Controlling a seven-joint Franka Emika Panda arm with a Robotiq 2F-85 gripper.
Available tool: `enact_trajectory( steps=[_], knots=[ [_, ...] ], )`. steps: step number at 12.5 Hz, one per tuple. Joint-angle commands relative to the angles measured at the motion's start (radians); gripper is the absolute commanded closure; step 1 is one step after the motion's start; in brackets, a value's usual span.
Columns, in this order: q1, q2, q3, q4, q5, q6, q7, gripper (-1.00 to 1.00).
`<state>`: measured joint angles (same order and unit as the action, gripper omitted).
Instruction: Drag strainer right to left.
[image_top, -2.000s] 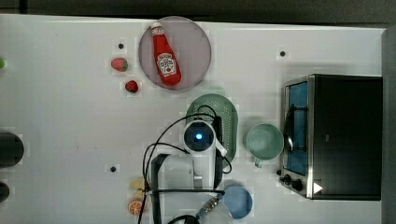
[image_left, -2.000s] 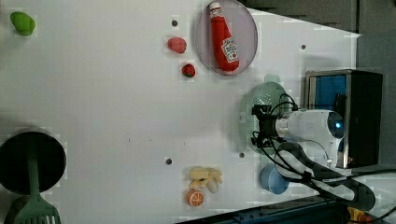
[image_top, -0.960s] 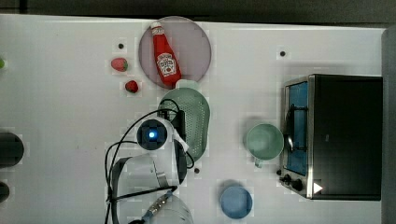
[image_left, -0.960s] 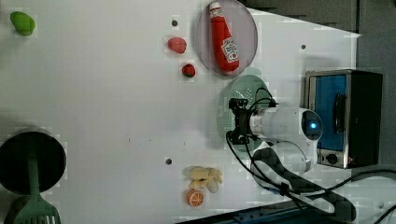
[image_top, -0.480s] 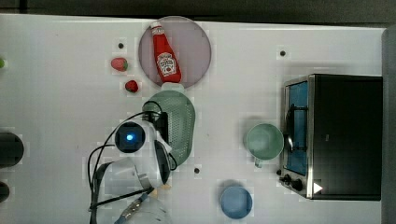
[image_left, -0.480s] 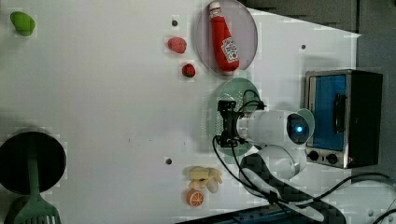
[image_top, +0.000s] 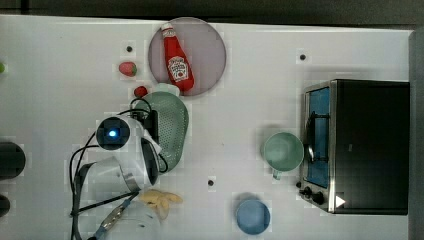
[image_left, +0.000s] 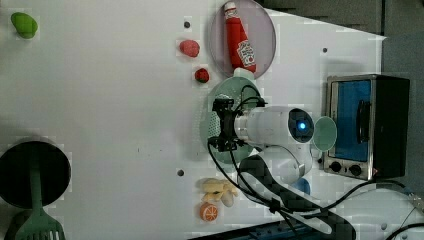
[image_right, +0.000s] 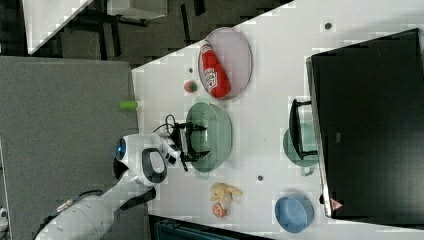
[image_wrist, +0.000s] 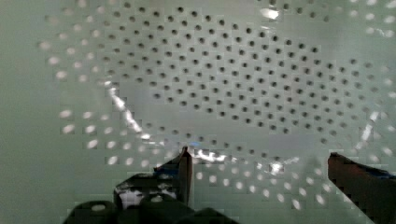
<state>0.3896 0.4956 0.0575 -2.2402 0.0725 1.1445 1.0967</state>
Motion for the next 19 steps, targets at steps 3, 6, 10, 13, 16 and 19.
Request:
enact_trajectory(
  steps=[3,6,10,13,16,19],
  knots=[
    [0.111,0.061,0.014,0.135,0.098,-0.079,0.052,-1.00],
    [0.144,0.100,0.014,0.192,0.143,-0.080,0.054,-1.00],
    [0.186,0.129,0.014,0.244,0.200,-0.081,0.100,-1.00],
    [0.219,0.152,0.014,0.279,0.200,-0.080,0.178,-1.00],
    [0.244,0.178,0.014,0.320,0.200,-0.080,0.178,-1.00],
    [0.269,0.204,0.014,0.359,0.200,-0.079,0.182,-1.00]
  ],
)
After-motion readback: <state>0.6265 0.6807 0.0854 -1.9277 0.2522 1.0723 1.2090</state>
